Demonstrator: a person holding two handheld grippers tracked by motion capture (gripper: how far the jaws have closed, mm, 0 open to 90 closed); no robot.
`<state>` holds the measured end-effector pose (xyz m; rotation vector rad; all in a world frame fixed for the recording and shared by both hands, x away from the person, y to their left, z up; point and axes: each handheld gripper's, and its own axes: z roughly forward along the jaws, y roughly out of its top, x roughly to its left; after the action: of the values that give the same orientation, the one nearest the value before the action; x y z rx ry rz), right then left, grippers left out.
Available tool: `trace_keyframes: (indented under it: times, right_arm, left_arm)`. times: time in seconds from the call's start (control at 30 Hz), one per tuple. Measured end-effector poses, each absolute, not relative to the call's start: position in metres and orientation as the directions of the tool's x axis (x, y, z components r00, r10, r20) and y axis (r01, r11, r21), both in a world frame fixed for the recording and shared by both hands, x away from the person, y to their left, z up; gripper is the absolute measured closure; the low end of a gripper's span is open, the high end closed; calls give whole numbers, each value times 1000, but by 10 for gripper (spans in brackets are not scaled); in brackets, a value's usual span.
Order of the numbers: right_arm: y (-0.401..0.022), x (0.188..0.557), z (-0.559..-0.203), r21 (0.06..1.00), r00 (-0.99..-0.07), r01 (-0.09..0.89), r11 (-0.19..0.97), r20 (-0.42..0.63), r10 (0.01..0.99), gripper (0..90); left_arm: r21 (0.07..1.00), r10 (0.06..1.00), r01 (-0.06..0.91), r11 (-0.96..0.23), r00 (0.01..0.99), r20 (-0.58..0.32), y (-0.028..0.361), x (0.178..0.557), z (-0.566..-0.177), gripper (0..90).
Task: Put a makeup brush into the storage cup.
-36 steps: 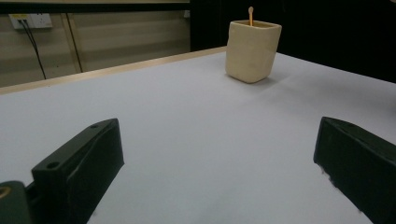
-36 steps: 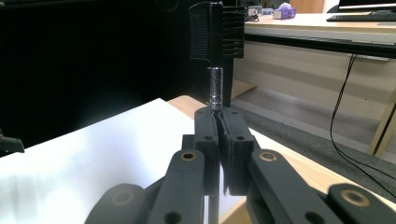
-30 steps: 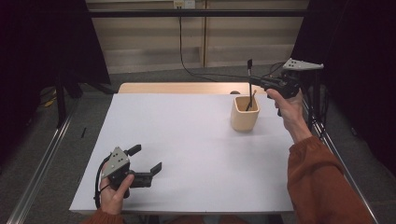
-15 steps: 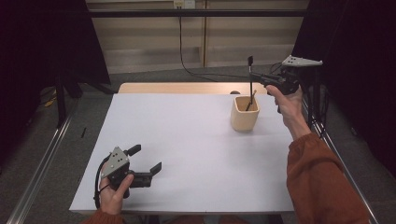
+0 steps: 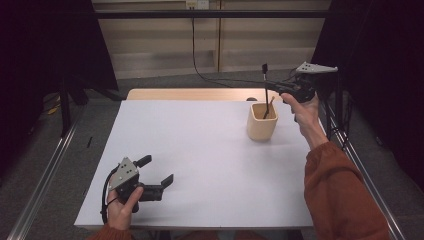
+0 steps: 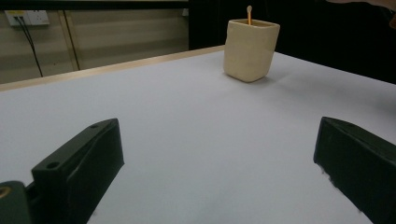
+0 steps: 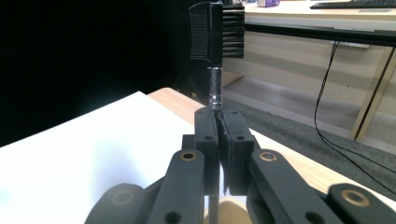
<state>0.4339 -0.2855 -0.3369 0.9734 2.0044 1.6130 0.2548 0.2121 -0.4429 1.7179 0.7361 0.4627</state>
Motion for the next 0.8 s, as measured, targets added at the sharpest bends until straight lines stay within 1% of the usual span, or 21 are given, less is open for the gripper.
trace_keyframes:
  times: [0.43,0.8]
  right_arm:
    - [-284,435,-352,953,-693,278,122,111,713,859]
    - [-286,434,-371,941,-687,313,129,131,715,859]
  left_arm:
    - [960,685,234,-152,725,-69,213,255,-443,15]
    - [961,685,236,-146,725,-73,213,255,-443,15]
